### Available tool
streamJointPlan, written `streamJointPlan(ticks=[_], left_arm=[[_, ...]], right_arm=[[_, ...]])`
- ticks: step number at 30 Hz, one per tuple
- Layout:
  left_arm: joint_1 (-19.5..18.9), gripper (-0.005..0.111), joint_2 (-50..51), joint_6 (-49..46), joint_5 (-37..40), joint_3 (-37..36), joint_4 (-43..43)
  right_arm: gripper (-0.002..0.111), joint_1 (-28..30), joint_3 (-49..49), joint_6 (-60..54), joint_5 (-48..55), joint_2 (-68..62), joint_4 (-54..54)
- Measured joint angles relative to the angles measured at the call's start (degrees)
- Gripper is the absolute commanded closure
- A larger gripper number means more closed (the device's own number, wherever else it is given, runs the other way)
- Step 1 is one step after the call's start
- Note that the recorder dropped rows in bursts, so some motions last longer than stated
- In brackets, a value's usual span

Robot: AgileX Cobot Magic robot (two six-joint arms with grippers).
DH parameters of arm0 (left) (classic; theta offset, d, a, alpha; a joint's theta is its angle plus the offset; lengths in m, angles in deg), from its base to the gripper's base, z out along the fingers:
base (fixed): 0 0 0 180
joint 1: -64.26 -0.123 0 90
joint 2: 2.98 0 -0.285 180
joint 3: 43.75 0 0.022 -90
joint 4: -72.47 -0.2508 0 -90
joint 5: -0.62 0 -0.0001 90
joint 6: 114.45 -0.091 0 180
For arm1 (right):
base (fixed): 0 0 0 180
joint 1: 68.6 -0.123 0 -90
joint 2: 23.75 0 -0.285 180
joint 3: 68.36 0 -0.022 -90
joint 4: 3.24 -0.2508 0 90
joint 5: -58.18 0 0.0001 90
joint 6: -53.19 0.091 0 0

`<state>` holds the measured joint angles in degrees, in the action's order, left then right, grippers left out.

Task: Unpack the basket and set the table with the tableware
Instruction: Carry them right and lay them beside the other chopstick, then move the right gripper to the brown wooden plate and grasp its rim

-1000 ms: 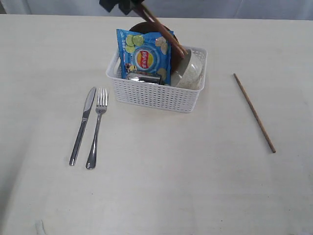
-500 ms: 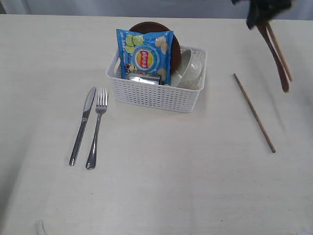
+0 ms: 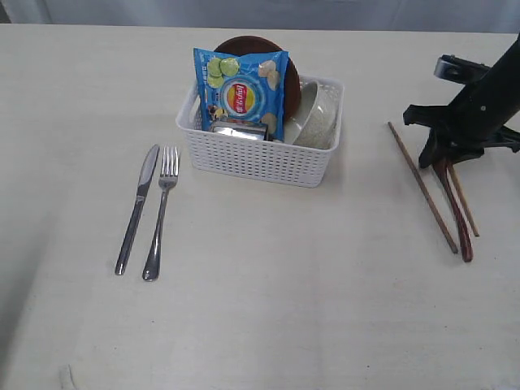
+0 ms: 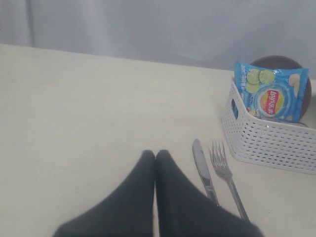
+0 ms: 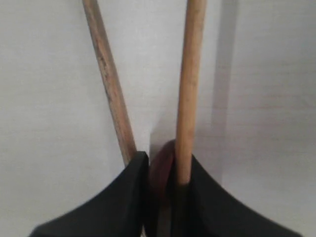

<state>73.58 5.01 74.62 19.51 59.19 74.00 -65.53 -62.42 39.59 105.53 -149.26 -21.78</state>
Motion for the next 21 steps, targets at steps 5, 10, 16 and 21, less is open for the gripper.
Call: streamJointPlan(ticks=[5, 10, 16, 21], left_arm=[[0.0, 0.107, 0.0, 0.0, 0.0, 0.0, 0.0], [0.0, 0.107, 0.0, 0.0, 0.0, 0.0, 0.0], [0.0, 0.107, 0.0, 0.0, 0.0, 0.0, 0.0], [0.0, 0.107, 0.0, 0.0, 0.0, 0.0, 0.0]], right_arm=[[0.063, 0.0, -2.7, -0.5, 1.0, -0.3, -1.4], [0.063, -0.3, -11.9, -5.7, 8.2, 4.1, -10.6], [0.070, -4.3, -19.0, -7.8, 13.0, 8.6, -17.6], [0.070, -11.7, -24.1, -4.7, 15.6, 9.3, -14.9]])
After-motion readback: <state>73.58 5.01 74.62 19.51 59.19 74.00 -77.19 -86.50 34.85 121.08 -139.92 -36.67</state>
